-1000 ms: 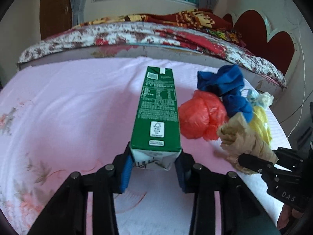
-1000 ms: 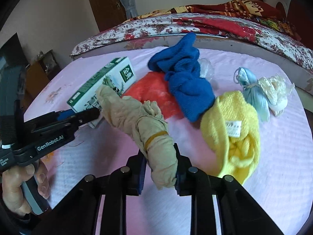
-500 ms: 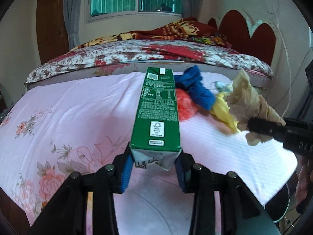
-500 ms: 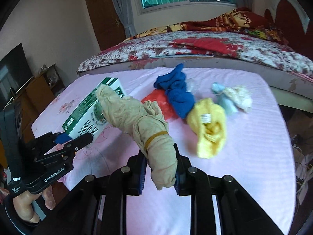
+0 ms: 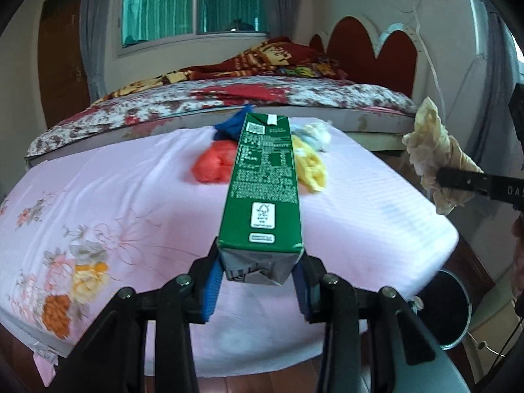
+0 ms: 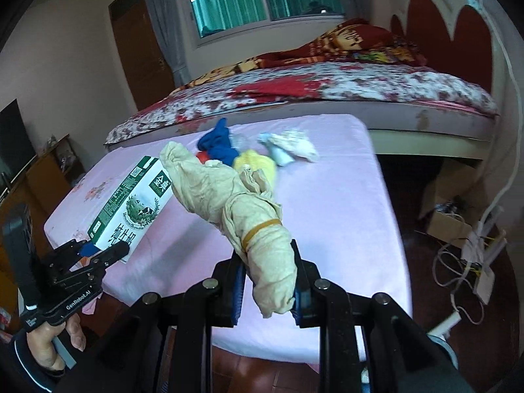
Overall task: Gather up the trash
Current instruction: 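Carry the beige cloth and green carton over the black bin and release both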
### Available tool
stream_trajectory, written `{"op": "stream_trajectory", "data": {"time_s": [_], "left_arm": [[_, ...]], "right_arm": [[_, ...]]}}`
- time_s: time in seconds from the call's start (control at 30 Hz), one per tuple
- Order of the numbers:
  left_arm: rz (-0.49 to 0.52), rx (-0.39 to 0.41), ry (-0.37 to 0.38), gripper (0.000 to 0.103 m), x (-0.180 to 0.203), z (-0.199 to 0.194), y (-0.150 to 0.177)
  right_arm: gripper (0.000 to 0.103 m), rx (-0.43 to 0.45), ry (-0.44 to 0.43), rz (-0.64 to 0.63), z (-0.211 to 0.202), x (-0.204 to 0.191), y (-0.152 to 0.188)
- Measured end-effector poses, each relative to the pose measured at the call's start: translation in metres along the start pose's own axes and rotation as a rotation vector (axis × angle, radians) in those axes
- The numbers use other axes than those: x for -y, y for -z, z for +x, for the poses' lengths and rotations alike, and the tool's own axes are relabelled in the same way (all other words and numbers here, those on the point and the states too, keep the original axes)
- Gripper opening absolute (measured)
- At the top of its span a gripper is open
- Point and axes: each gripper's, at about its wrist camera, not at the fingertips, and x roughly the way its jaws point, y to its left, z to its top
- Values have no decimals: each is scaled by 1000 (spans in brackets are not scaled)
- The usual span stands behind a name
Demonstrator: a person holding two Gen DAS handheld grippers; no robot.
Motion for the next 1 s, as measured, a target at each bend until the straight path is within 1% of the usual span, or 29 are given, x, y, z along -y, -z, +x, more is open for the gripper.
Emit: {"op": "stream_trajectory", "data": {"time_s": [0.13,0.3,0.4,0.53,0.73,1.0], "left_arm": [[8,9,52,40,28,-6,-3],[47,3,122,40,68,-7,-3],[70,-5,160,40,87,-8,-1],[100,-16,201,40,111,-10,3],[149,-37,253,40,149,-13,12],[217,-58,323,40,197,-17,20]], "right_arm": [[24,2,30,13,-22,19,13],[24,35,89,40,-57,46,25],[24,48,118,90,-74,67,35],[24,48,162,137,-86,91,47],[24,23,210,188,-101,121,71],[24,19,254,212,-117,143,90]]}}
